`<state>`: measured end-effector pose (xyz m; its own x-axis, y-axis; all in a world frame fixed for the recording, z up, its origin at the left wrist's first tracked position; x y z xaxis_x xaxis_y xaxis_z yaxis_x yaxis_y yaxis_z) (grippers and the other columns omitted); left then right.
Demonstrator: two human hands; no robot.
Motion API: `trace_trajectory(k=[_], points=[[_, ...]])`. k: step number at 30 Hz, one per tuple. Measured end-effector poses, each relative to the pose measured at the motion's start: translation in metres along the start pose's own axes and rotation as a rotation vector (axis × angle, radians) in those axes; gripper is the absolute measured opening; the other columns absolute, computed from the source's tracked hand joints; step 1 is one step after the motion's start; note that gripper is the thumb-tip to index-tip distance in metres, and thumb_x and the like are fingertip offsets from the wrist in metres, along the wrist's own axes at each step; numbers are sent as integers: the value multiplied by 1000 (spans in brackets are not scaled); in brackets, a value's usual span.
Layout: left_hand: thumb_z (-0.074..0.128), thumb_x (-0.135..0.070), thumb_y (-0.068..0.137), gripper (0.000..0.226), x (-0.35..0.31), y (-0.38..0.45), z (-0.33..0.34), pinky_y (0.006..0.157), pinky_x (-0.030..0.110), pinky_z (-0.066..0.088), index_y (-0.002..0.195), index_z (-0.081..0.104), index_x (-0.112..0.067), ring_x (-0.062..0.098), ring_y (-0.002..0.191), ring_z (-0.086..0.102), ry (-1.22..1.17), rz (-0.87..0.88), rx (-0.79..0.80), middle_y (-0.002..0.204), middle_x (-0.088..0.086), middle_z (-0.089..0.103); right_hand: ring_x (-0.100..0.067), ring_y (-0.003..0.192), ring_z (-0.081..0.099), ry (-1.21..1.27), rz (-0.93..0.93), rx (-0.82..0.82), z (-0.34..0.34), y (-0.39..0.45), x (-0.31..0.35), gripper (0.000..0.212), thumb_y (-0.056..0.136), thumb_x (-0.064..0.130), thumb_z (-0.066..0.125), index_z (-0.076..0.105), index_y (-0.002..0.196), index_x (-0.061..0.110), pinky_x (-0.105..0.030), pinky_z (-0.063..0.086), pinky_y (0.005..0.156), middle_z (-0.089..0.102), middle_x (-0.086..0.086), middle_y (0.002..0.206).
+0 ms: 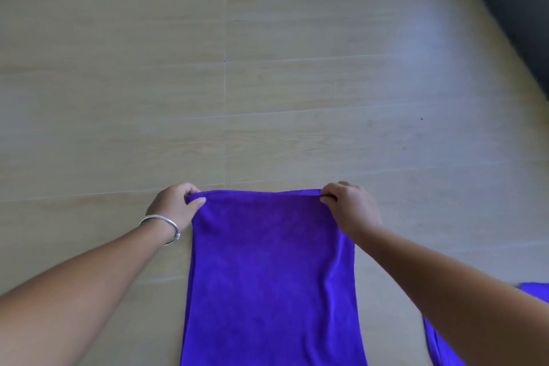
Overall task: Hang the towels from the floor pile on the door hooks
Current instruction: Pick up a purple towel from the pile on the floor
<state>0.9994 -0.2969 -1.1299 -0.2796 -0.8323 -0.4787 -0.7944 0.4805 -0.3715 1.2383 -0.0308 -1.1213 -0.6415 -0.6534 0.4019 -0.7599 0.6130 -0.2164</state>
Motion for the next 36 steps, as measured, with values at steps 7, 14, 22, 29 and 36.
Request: trace_trajectory(k=[7, 14, 22, 29, 36], points=[[71, -14, 77, 44, 6, 25, 48, 90, 43, 48, 120, 59, -12, 32, 109, 55, 214, 216, -255, 119, 10, 55, -26, 105, 55, -152, -147, -131, 62, 43, -30, 21, 86, 25, 66, 66, 107, 22, -38, 44, 86, 62, 1, 108], [44, -65, 82, 72, 13, -80, 122, 107, 44, 23, 145, 39, -29, 23, 140, 32, 705, 723, 151, 153, 7, 34, -26, 119, 54, -339, -691, 71, 94, -37, -26, 50, 81, 56, 57, 63, 119, 24, -45, 42, 103, 58, -4, 127], [25, -64, 91, 70, -4, 4, 107, 117, 48, 8, 149, -2, -35, 23, 147, -1, 843, 478, 126, 160, 7, -1, -27, 148, 10, -580, -414, 175, 87, 32, -20, 69, 91, 63, 31, 23, 151, 29, -49, 6, 119, 18, -4, 160], [41, -57, 89, 64, -17, -35, 104, 113, 42, 28, 146, 37, -28, 23, 141, 30, 696, 691, 95, 154, 5, 30, -27, 138, 37, -394, -730, 75, 81, -11, 13, 64, 84, 58, 53, 51, 137, 23, -49, 26, 114, 45, -11, 146], [44, -58, 84, 62, 61, -100, 101, 104, 43, 30, 135, 54, -26, 28, 132, 42, 877, 906, 253, 145, 11, 44, -24, 140, 35, -501, -1038, 299, 120, -102, -29, 64, 84, 65, 47, 46, 138, 30, -59, 32, 107, 39, -5, 151]])
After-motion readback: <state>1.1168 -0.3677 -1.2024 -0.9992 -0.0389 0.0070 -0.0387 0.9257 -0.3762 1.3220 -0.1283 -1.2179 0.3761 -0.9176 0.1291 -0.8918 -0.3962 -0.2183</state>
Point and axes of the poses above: each hand's wrist, its own y-axis towards the middle knuckle, its own z-axis out of the palm, x = y × z, the point moved 5 cm from there along y, towards the middle knuckle
